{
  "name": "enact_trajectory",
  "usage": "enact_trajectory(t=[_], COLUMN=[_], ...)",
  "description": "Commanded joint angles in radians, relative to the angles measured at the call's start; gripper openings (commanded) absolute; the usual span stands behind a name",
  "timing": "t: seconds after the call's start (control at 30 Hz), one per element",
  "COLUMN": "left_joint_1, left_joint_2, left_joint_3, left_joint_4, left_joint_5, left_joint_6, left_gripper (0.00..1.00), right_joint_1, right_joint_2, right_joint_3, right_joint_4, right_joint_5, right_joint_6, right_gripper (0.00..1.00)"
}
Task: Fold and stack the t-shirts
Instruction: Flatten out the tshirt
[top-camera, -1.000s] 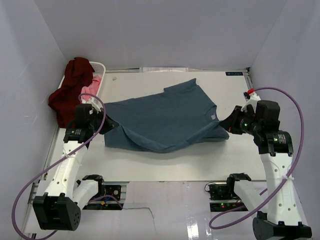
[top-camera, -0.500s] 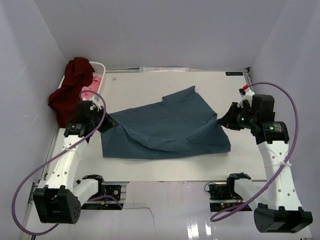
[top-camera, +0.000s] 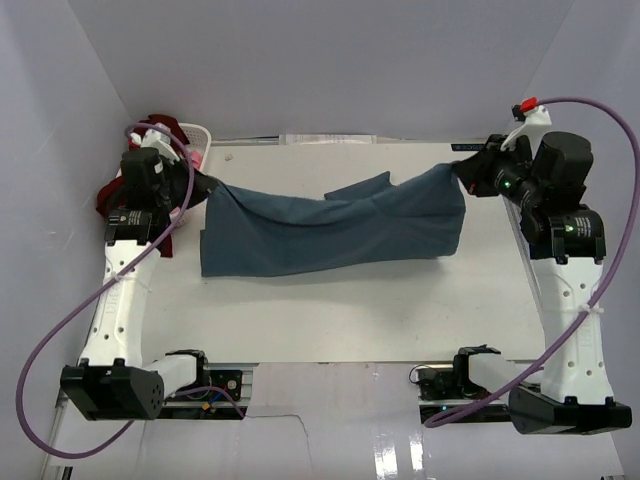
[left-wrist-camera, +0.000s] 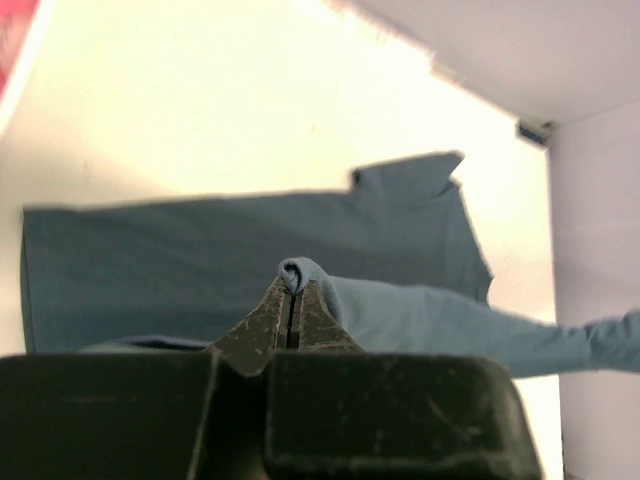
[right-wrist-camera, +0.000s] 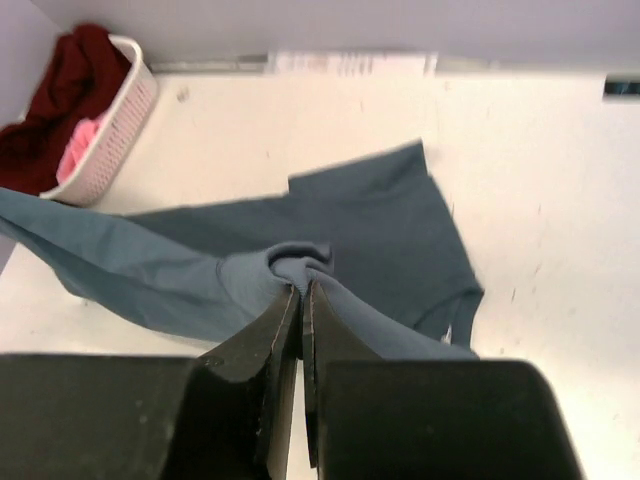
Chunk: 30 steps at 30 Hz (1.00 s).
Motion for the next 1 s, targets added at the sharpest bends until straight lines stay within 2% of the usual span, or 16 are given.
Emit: enact_trajectory(t=[0.0,0.1,0.13,0.2,0.4,0.7,0.9,0.97], left_joint_1=[0.006,0.006,0.006,0.006,0.006,-0.003,-0.034,-0.037], left_joint_2=[-0.133,-0.230,-0.297,-0.374,-0.482,-0.539,-0.514,-0.476], left_joint_3=[0.098,0.115,0.087,0.045,0.137,0.332,0.355,0.326], left_joint_4=[0.094,0.125,0.163,0.227,0.252,0.129,0.115,0.125], left_joint_5=[0.008,-0.008,-0.011,-0.011,0.021,-0.054,-0.109,-0.123], left_joint_6=[0.024,0.056,0.057,0.046,-0.006,0.009,0.040,0.044], left_gripper=[0.00,0.00,0.00,0.00,0.00,0.00,0.00,0.00], right_joint_1=[0.001,0.002,0.001,0.001,0.001,-0.004,-0.004,-0.004], right_joint_2=[-0.089,-0.185,-0.217,-0.303,-0.359,-0.319,-0.244,-0.224], right_joint_3=[0.126,0.094,0.069,0.029,0.213,0.557,0.649,0.605], right_joint_4=[0.160,0.261,0.355,0.437,0.482,0.330,0.275,0.252], right_joint_5=[-0.026,-0.064,-0.075,-0.089,-0.198,-0.179,-0.140,-0.092], right_joint_6=[-0.028,-0.062,-0.068,-0.066,-0.077,-0.072,-0.045,-0.051], right_gripper=[0.08,0.08,0.08,0.08,0.08,0.08,0.08,0.08])
